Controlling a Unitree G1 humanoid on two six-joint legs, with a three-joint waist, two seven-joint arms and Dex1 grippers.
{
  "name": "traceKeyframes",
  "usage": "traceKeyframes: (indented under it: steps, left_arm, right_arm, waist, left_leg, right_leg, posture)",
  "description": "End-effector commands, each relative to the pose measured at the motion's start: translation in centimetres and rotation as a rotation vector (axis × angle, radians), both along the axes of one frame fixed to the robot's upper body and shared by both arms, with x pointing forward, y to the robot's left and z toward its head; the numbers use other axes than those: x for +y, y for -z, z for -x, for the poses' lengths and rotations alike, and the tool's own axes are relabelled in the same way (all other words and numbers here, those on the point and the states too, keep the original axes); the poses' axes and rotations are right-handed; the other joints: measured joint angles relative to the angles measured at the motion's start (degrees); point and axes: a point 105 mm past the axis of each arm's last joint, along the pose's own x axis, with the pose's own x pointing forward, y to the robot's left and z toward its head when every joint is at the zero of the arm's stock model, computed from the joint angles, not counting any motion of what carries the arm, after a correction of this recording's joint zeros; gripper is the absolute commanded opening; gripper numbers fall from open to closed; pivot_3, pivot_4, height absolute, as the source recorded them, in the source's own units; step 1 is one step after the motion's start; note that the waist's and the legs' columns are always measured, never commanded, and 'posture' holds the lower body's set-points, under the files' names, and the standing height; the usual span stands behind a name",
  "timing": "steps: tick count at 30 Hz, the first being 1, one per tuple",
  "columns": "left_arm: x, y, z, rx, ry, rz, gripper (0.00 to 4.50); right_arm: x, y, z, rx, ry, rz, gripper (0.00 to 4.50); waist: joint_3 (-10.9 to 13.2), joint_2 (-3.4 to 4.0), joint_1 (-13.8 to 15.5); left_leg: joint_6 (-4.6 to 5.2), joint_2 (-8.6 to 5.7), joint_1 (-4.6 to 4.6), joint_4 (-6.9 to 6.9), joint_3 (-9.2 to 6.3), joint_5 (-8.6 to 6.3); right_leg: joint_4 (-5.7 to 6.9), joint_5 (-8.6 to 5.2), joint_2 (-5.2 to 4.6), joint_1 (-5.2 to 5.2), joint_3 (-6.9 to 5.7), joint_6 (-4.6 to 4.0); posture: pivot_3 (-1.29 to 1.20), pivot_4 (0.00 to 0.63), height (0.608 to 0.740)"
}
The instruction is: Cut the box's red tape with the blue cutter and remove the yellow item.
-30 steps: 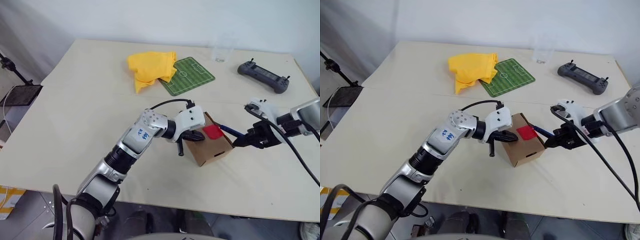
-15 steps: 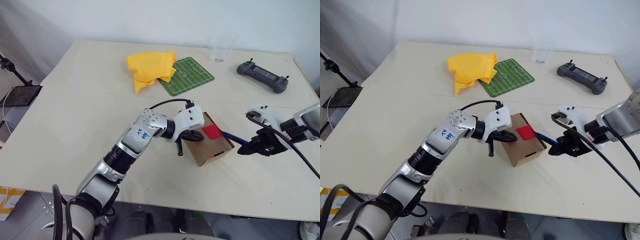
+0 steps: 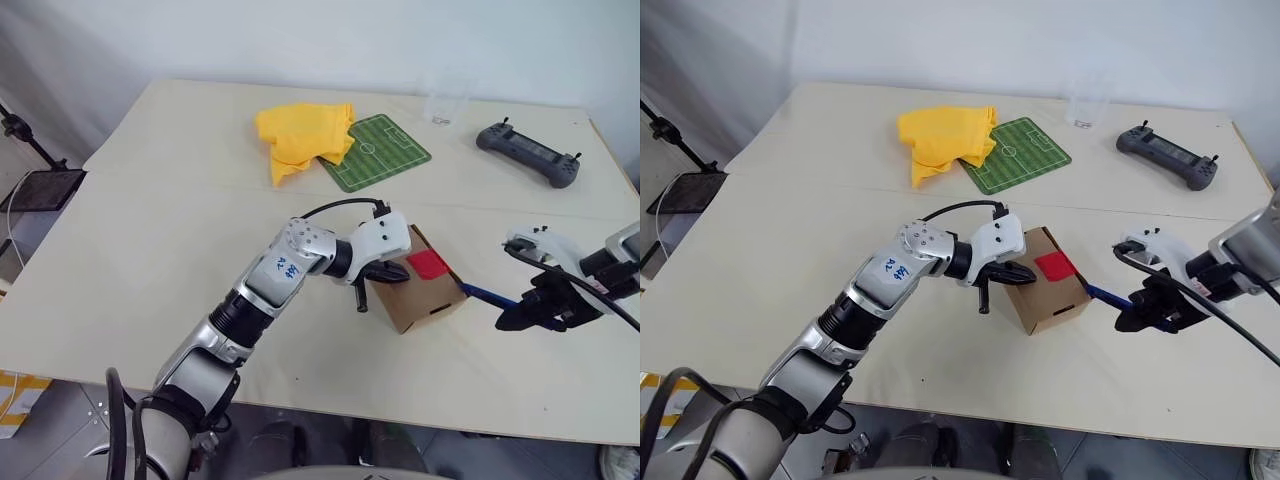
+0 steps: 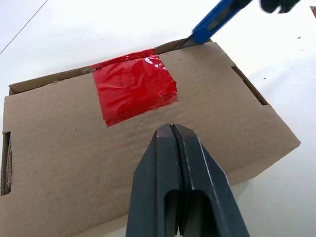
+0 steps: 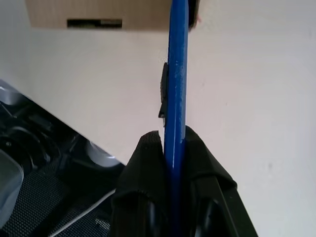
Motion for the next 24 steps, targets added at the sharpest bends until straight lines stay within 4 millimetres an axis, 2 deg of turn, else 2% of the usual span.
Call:
traceKeyframes:
  steps: [1, 5, 9, 11, 13, 15, 18, 21, 24]
  left_arm:
    - [0.7, 2.5, -0.2, 0.064, -0.042, -0.078, 0.00]
    - [0.8, 2.1, -0.1, 0.060, -0.022, -0.055, 0.00]
    - [1.5, 1.3, -0.4, 0.056, -0.023, -0.012, 0.00]
    - [2.0, 0.4, -0.5, 0.044, -0.006, 0.047, 0.00]
    - [2.7, -1.7, -0.2, 0.035, 0.054, 0.158, 0.00]
    - [3.8, -3.5, 0.2, 0.020, 0.112, 0.244, 0.00]
    - [6.0, -4.6, 0.3, -0.015, 0.154, 0.291, 0.00]
    - [9.4, -4.3, -0.4, -0.022, 0.124, 0.251, 0.00]
    - [12.2, -3.2, -0.5, -0.009, 0.091, 0.194, 0.00]
  right_arm:
    - [0.4, -0.9, 0.7, -0.015, -0.020, -0.027, 0.08]
    - [0.6, -3.4, 1.0, -0.114, -0.046, -0.074, 0.08]
    - [-0.8, -5.9, 0.5, -0.239, 0.022, -0.102, 0.08]
    - [-1.6, -7.5, 0.3, -0.331, 0.047, -0.135, 0.08]
    - [-3.0, -7.9, -0.1, -0.413, 0.062, -0.151, 0.08]
    - [-4.3, -6.5, -0.8, -0.457, 0.039, -0.126, 0.08]
    - [-6.3, -2.6, -2.0, -0.593, -0.022, -0.091, 0.08]
    - [-9.2, 2.1, -2.5, -0.745, -0.045, 0.022, 0.08]
    - [-10.9, 5.0, -3.3, -0.846, -0.008, 0.060, 0.08]
  waist:
    - [0.00, 0.00, 0.03]
    - [0.00, 0.00, 0.08]
    - [0.00, 0.00, 0.01]
    - [0.00, 0.00, -0.03]
    - [0.00, 0.01, -0.06]
    - [0.02, -0.02, -0.11]
    - [0.00, -0.24, -0.02]
    - [0.00, -0.14, 0.65]
    - [0.01, -0.03, 0.39]
  left_leg:
    - [0.00, 0.00, 0.00, 0.00, 0.00, 0.00]
    - [0.00, 0.00, -0.03, -0.05, -0.01, 0.00]
    - [0.01, 0.00, -0.04, -0.06, 0.00, -0.01]
    - [0.00, 0.00, -0.04, -0.06, 0.02, -0.01]
    - [-0.01, 0.00, -0.03, -0.08, 0.04, 0.00]
    - [-0.06, 0.00, -0.04, -0.12, 0.03, 0.03]
    - [-0.04, 0.00, 0.00, -0.05, 0.04, 0.15]
    - [0.02, -0.13, -0.01, 0.11, 0.08, 0.27]
    - [0.06, -0.27, 0.03, 0.15, 0.29, 0.42]
  right_leg:
    - [0.00, 0.00, 0.00, 0.00, 0.00, 0.00]
    - [-0.04, 0.00, 0.00, -0.02, -0.02, 0.00]
    - [-0.08, 0.00, 0.00, -0.01, -0.05, 0.00]
    - [-0.07, 0.00, -0.03, -0.01, -0.09, 0.01]
    - [-0.04, 0.00, -0.05, -0.04, -0.12, 0.01]
    - [-0.02, 0.00, -0.05, -0.07, -0.15, 0.00]
    - [0.26, 0.02, -0.05, 0.10, -0.28, 0.04]
    - [0.47, 0.06, -0.04, 0.14, -0.32, 0.12]
    - [0.58, 0.12, 0.06, 0.05, -0.43, 0.25]
  posture:
    - [0.00, 0.150, 0.740]
    - [0.00, 0.150, 0.740]
    - [0.00, 0.150, 0.740]
    - [0.00, 0.150, 0.740]
    - [0.00, 0.150, 0.740]
    - [0.00, 0.150, 0.740]
    - [0.00, 0.150, 0.740]
    - [0.00, 0.150, 0.740]
    - [0.00, 0.150, 0.740]
